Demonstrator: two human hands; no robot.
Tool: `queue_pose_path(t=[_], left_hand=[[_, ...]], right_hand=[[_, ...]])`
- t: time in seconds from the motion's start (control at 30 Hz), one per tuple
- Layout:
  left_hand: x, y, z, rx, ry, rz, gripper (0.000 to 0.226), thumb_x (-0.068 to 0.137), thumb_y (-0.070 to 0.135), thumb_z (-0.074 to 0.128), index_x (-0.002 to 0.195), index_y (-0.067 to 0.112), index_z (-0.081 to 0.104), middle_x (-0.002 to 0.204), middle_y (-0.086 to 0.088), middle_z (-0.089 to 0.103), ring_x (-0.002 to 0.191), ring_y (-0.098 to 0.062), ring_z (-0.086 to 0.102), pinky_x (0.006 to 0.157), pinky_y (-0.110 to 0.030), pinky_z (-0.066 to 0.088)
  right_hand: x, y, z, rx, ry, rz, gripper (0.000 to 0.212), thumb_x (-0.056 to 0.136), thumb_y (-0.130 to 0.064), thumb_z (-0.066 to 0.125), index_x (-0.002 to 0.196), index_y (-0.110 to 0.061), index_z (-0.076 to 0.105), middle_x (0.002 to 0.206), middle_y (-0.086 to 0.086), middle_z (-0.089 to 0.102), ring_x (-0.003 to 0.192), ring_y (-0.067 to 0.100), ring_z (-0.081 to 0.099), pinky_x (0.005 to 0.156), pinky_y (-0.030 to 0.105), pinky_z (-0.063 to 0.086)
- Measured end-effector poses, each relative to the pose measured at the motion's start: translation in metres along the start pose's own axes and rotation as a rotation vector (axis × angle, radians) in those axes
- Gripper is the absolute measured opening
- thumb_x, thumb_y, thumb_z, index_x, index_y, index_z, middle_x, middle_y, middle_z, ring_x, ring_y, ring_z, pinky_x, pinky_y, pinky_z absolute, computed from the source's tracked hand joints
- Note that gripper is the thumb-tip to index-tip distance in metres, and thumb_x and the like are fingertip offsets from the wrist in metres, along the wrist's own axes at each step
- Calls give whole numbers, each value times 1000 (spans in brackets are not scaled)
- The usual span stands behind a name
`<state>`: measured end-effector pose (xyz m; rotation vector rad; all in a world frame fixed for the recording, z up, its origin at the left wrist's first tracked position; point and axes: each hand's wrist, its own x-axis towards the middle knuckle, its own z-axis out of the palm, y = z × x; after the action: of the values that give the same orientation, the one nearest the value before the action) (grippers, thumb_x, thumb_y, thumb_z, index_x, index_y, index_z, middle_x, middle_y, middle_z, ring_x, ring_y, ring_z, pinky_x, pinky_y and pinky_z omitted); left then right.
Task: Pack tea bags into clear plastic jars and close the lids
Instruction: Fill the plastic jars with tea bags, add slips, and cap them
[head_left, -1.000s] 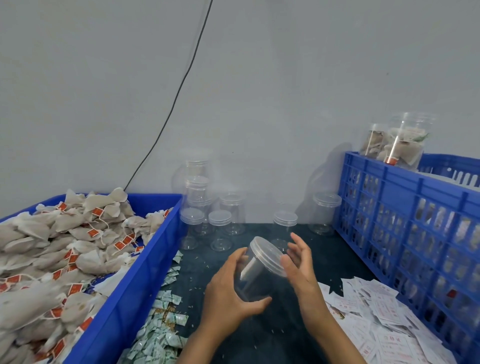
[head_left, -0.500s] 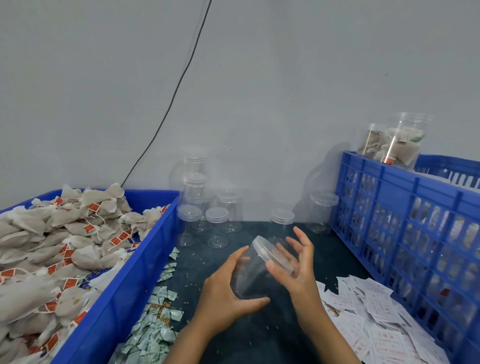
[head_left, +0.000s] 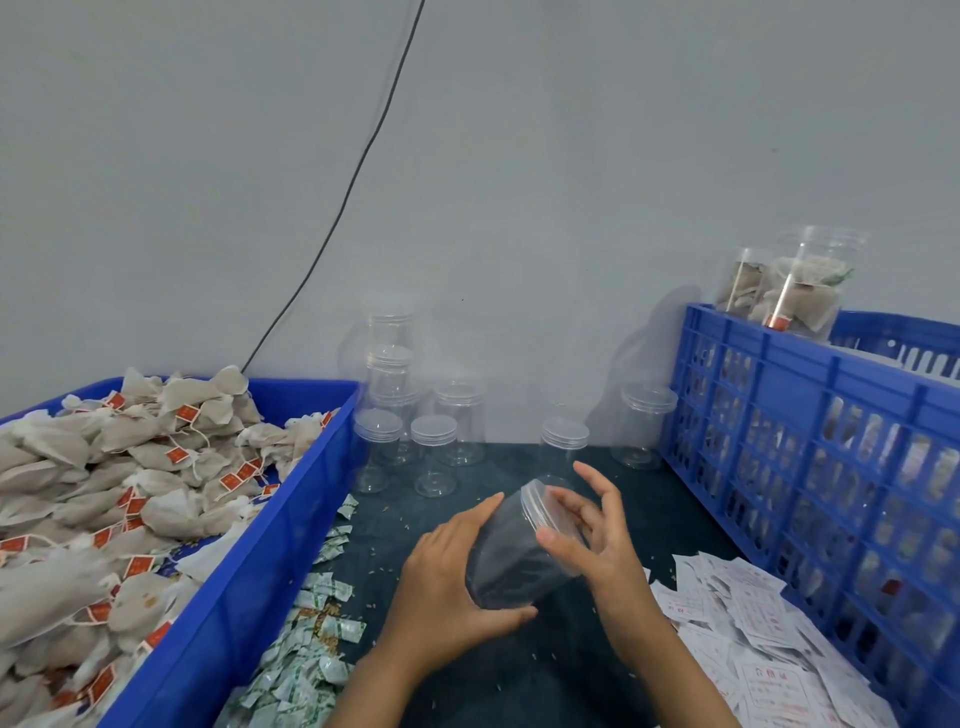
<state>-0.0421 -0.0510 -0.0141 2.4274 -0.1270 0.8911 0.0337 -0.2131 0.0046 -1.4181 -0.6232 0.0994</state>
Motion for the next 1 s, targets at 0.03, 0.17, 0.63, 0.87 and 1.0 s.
queue_pose_path(t=[0.03, 0.17, 0.63, 0.87, 1.0], left_hand=[[0, -1, -1, -12, -15, 0, 97, 59, 60, 80, 140, 42, 30, 134, 32, 43, 117, 19, 38, 102, -10, 30], [-1, -1, 1, 129, -29, 71, 96, 64, 60, 74, 146, 31, 32, 138, 20, 46, 124, 3, 43, 106, -15, 28], [1, -2, -10, -175, -138, -44, 94, 58, 55, 85, 139, 44, 38, 129, 30, 51, 119, 12, 47, 101, -15, 40], [-4, 1, -10, -68, -132, -37, 92, 63, 65, 75, 142, 43, 34, 130, 30, 50, 118, 11, 46, 100, -12, 36], [-6, -2, -3, 279, -35, 112, 95, 66, 68, 66, 147, 28, 34, 136, 14, 50, 122, -4, 48, 108, -21, 33]], right_hand=[[-1, -3, -1, -28, -53, -15, 86, 60, -46, 76, 135, -48, 33, 134, -12, 51, 125, -3, 47, 95, 22, 42], [-4, -3, 8, -140, -42, -55, 88, 68, -73, 61, 141, -53, 17, 147, -22, 25, 136, -9, 24, 108, 24, 30], [-3, -9, -8, -57, -137, 16, 84, 57, -47, 80, 130, -57, 39, 128, -6, 51, 117, -7, 51, 95, 24, 45], [0, -10, -12, -94, -210, 22, 101, 56, -69, 74, 138, -63, 16, 136, -14, 47, 126, -3, 46, 87, 20, 47], [4, -4, -6, -123, -71, 78, 96, 61, -75, 68, 141, -44, 24, 115, 1, 55, 89, -9, 60, 67, 4, 44]])
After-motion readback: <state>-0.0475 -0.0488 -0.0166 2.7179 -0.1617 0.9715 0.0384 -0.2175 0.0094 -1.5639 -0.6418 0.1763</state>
